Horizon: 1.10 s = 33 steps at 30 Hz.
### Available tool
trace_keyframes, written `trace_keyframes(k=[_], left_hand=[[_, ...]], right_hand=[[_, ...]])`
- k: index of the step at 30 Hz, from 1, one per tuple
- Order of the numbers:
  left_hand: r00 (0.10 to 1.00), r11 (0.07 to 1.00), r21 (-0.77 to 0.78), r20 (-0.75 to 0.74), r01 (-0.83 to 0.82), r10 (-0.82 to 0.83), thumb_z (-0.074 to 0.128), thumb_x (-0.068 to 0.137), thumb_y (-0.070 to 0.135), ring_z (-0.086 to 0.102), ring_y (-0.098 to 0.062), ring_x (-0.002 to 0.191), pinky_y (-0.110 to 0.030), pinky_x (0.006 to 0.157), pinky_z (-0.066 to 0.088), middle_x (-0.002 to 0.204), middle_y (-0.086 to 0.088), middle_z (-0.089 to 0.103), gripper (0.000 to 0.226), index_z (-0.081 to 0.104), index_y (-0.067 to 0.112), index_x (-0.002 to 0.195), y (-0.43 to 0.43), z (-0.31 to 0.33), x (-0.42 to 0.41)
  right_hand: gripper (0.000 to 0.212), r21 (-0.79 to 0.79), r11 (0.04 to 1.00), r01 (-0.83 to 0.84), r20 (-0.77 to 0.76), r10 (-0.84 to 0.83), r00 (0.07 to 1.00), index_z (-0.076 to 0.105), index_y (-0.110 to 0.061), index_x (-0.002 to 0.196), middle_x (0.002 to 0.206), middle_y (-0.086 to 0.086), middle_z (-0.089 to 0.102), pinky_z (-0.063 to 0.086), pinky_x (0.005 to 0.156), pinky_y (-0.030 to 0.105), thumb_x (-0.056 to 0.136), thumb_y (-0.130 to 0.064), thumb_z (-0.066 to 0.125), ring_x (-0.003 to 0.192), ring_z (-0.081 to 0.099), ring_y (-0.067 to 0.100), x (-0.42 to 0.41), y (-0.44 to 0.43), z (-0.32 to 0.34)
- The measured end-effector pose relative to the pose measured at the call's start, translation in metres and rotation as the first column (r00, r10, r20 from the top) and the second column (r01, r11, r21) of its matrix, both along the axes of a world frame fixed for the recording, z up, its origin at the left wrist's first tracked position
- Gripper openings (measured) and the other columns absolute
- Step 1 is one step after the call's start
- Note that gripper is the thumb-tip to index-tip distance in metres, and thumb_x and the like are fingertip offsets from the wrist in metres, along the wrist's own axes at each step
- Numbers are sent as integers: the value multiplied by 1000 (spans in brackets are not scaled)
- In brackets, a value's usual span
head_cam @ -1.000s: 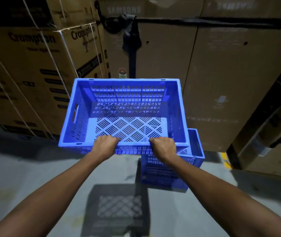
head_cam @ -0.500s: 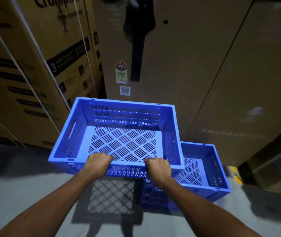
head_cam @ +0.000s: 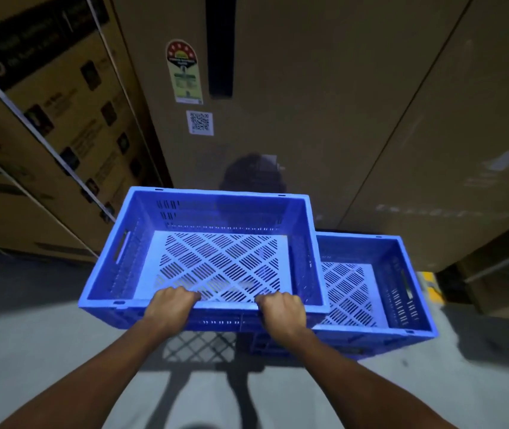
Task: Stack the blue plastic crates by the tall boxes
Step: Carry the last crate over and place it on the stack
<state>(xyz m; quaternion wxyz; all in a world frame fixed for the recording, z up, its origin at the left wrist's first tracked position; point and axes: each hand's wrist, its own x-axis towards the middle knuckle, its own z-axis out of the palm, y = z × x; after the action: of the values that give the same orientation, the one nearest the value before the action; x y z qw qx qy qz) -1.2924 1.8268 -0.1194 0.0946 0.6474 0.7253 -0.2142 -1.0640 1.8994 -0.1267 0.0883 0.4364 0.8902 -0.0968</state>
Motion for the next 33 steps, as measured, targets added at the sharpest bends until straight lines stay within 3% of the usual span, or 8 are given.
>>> trace_keyframes(k=[16, 22, 33], left_hand=[[999, 999, 6, 25, 38, -38, 50, 85, 13, 58, -30, 116, -40, 92, 46, 122, -7, 63, 49, 53, 31, 131, 43, 1, 39], [992, 995, 3, 82, 95, -95, 55, 84, 12, 59, -32, 113, -42, 89, 48, 119, -9, 64, 53, 52, 31, 133, 57, -3, 65], [988, 993, 24, 102, 112, -114, 58, 84, 10, 62, -32, 105, -42, 81, 50, 112, -9, 66, 48, 56, 26, 129, 71, -4, 112]], right_hand=[[15, 11, 996, 87, -2, -87, 996, 64, -19, 97, 95, 9, 70, 48, 74, 36, 85, -18, 56, 91, 65, 35, 39, 33, -6], [16, 32, 992, 119, 33, -120, 992, 64, -20, 97, 93, 7, 70, 48, 71, 35, 85, -30, 63, 89, 66, 32, 68, 45, -10], [16, 37, 987, 159, 60, -161, 985, 67, -22, 98, 91, 5, 70, 49, 70, 35, 84, -28, 63, 86, 66, 29, 113, 61, -14]])
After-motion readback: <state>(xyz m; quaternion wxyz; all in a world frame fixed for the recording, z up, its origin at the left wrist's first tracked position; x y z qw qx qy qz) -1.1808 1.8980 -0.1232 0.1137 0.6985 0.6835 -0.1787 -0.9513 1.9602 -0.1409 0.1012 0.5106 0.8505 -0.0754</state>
